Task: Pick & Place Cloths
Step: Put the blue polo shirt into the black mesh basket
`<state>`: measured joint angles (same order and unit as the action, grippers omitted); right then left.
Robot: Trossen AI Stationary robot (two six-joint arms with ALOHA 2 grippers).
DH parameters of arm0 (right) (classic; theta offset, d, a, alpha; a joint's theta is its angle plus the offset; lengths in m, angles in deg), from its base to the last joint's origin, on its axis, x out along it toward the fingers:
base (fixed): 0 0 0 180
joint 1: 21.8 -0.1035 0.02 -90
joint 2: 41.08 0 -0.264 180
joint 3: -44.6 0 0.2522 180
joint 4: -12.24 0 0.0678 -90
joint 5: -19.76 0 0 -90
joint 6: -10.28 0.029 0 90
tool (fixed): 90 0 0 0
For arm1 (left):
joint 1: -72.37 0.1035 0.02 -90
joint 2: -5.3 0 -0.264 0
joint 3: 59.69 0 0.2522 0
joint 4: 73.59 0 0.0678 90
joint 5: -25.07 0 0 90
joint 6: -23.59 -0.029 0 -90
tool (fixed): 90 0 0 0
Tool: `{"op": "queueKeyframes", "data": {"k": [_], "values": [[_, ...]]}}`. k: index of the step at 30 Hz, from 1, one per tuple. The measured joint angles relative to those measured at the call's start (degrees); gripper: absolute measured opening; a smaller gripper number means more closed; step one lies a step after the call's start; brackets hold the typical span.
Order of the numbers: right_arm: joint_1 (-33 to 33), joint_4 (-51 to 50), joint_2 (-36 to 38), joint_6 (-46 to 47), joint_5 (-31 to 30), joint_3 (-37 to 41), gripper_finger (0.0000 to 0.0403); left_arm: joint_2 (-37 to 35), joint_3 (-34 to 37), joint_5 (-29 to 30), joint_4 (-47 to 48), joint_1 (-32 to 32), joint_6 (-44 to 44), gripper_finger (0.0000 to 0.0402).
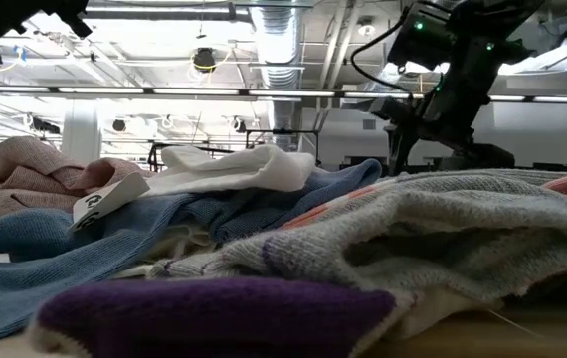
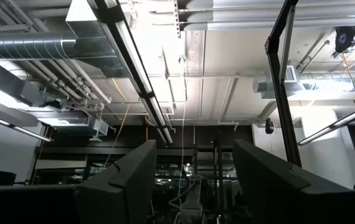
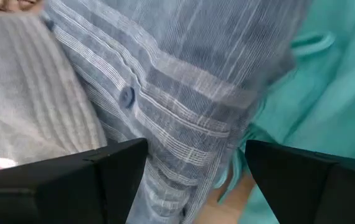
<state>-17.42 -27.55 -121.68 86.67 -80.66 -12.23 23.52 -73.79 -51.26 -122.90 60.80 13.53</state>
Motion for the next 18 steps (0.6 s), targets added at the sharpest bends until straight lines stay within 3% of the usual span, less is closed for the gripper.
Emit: {"op": "queueKeyframes", "data": {"k": [9,12,15,18], "values": [[-0.1,10.6,-6.2,-3.1,0.0,0.0,0.0269,0.0,0.0,0.0,0.0,0.0,0.0,0.0198],[0.1,12.4,-7.8,-3.1,0.1,0.0,0.0252,0.0,0.0,0.0,0.0,0.0,0.0,0.0198],[0.7,12.6,-9.1,-3.0,2.0,0.0,0.0202,0.0,0.0,0.0,0.0,0.0,0.0,0.0198],[0.7,12.6,-10.4,-3.1,2.7,0.0,0.0115,0.0,0.0,0.0,0.0,0.0,0.0,0.0198]]}}
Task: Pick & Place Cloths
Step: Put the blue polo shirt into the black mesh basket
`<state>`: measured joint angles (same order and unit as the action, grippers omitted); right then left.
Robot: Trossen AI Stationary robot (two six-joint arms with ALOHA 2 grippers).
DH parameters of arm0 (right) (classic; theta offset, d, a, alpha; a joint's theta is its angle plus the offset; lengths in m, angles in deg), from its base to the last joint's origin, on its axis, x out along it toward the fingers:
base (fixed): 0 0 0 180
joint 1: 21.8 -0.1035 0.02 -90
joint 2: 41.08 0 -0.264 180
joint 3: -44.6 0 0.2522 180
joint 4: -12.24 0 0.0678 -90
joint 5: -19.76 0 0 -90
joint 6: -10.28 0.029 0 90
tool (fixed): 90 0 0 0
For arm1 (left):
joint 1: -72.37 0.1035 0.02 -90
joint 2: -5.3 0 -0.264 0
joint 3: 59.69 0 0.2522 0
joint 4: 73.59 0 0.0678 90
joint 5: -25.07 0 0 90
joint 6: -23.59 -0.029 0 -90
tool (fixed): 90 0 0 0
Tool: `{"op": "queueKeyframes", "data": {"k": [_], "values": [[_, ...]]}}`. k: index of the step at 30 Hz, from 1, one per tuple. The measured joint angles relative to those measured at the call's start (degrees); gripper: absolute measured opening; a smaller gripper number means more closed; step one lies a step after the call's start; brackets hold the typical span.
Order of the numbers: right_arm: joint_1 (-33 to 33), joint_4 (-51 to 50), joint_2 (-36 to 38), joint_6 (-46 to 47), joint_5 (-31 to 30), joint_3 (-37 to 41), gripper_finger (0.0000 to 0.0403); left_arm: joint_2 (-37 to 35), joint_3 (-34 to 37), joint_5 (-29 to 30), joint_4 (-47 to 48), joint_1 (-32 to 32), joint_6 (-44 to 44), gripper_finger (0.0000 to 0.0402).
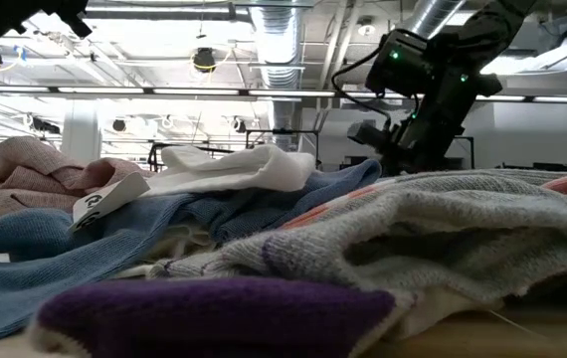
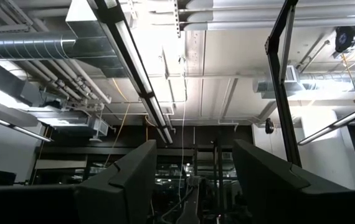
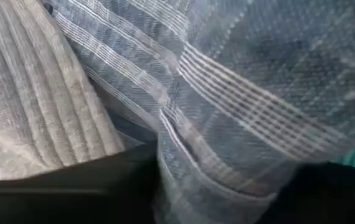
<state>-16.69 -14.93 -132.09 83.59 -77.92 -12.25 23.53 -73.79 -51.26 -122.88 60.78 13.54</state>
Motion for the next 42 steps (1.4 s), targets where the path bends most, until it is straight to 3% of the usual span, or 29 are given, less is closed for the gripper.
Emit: {"op": "queueKeyframes", "data": {"k": [2,4,28,33,37,42], "values": [[0.0,-0.1,-0.2,-2.0,0.1,0.0,0.0045,0.0,0.0,0.0,0.0,0.0,0.0,0.0198],[0.0,0.2,-0.1,-3.9,0.1,0.0,0.0023,0.0,0.0,0.0,0.0,0.0,0.0,0.0198],[5.4,-6.5,29.5,-8.7,-6.1,0.1,0.0024,0.0,0.0,0.0,0.0,0.0,0.0,0.0198],[6.8,-14.3,29.4,-8.4,-5.9,0.0,0.0024,0.0,0.0,0.0,0.0,0.0,0.0,0.0198],[7.1,-22.0,25.4,-7.9,-6.0,0.0,0.0024,0.0,0.0,0.0,0.0,0.0,0.0,0.0198],[5.6,-21.1,18.9,-9.2,-4.0,0.0,0.0024,0.0,0.0,0.0,-0.1,0.0,0.0,0.0198]]}}
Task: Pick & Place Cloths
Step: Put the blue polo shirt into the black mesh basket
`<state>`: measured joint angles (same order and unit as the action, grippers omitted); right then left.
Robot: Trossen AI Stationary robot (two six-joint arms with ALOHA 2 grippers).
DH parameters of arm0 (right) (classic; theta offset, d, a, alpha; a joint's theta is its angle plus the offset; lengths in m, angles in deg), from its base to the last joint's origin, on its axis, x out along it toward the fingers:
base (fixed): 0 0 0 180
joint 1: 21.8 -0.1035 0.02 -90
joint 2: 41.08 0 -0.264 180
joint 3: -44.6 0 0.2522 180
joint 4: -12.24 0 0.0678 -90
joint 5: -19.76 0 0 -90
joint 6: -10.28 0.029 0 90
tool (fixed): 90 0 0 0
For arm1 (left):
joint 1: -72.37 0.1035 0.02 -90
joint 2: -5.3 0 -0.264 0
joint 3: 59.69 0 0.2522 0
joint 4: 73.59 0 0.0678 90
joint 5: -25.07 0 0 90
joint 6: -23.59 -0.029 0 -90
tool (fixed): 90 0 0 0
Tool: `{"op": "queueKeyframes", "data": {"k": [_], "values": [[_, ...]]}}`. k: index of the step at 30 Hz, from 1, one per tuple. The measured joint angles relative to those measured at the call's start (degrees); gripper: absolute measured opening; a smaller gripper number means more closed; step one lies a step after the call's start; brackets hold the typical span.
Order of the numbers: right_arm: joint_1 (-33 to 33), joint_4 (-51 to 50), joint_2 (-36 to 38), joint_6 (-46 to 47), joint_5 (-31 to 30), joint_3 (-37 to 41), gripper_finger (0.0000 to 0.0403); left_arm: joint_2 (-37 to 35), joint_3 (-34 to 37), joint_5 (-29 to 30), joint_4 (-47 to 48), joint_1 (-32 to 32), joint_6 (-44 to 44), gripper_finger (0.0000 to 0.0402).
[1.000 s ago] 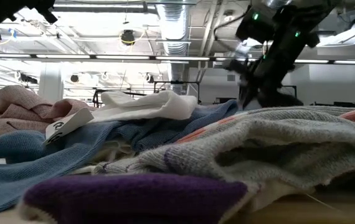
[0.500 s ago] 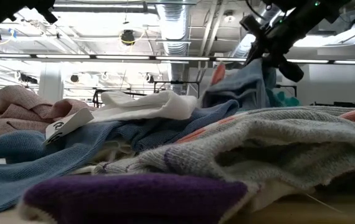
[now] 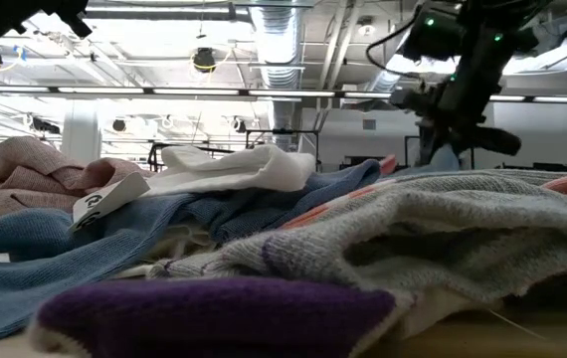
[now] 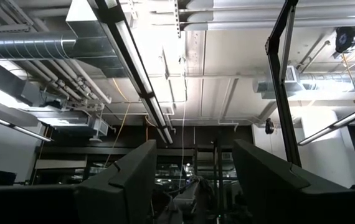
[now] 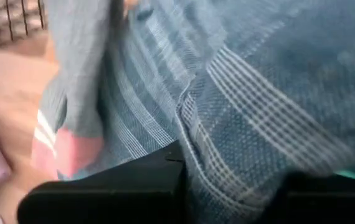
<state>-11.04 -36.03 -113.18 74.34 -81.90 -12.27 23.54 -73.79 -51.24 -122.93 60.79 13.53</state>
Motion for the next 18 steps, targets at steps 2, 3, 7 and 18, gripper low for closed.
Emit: {"op": "queueKeyframes", "data": {"k": [2,3,7,18], "values": [[-0.6,2.9,-1.6,-1.2,1.4,0.0,0.0024,0.0,0.0,0.0,0.1,0.0,0.0,0.0198],[-0.7,4.7,-1.9,-1.9,2.2,0.0,0.0024,0.0,0.0,0.0,0.1,0.0,0.0,0.0198],[-0.4,11.7,-2.2,-4.0,6.7,0.0,0.0046,0.0,0.0,0.0,0.0,0.0,0.0,0.0198],[-0.1,6.8,-1.8,-6.3,7.6,0.0,0.0157,0.0,0.0,0.0,0.1,0.0,0.0,0.0198]]}}
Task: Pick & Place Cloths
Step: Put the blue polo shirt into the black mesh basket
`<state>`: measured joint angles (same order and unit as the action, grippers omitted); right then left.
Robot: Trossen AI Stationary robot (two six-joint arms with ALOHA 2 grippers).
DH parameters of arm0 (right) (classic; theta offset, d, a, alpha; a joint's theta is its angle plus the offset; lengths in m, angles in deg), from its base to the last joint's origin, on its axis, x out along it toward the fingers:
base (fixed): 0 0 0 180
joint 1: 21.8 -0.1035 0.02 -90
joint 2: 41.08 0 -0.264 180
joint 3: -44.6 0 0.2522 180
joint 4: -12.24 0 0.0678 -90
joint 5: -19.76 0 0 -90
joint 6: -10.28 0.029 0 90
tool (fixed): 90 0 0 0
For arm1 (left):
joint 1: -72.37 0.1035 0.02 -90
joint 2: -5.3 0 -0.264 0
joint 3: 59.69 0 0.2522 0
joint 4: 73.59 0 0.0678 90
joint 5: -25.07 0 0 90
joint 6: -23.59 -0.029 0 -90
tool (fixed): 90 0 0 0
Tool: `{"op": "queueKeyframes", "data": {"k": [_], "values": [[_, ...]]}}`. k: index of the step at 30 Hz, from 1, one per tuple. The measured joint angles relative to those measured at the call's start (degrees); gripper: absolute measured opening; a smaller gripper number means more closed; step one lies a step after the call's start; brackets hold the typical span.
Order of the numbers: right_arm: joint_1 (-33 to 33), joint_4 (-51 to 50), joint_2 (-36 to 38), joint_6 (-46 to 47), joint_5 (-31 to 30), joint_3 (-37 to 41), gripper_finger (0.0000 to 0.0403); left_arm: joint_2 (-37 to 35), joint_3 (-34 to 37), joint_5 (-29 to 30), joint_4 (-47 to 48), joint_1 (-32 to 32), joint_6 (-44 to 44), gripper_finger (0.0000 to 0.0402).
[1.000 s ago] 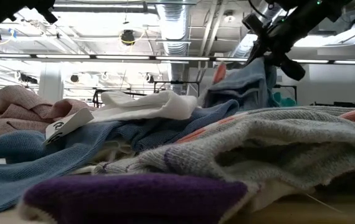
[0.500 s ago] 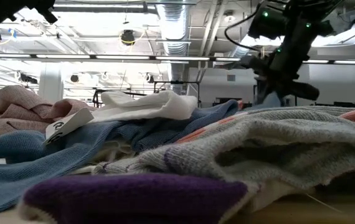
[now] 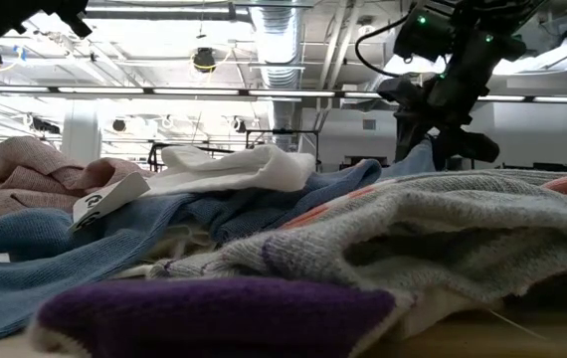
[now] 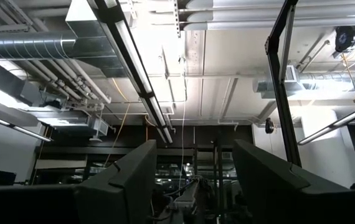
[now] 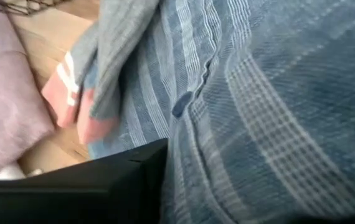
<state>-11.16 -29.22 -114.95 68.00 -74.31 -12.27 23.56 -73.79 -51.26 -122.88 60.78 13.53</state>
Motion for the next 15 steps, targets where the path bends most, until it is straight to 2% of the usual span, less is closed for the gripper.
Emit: {"op": "queueKeyframes", "data": {"k": [5,8,11,15], "values": [[1.6,-1.0,4.9,-4.6,4.1,-0.1,0.0237,0.0,0.0,0.0,0.0,0.0,0.0,0.0198],[3.9,-5.5,8.9,-7.9,4.7,-1.9,0.0273,0.0,0.0,0.0,0.0,0.0,0.0,0.0198],[7.5,-13.4,12.1,-14.0,4.2,-4.1,0.0291,0.0,0.0,0.0,0.0,0.0,0.0,0.0198],[14.8,-23.0,13.6,-26.7,3.8,-6.3,0.0296,0.0,0.0,0.0,0.0,0.0,0.0,0.0198]]}}
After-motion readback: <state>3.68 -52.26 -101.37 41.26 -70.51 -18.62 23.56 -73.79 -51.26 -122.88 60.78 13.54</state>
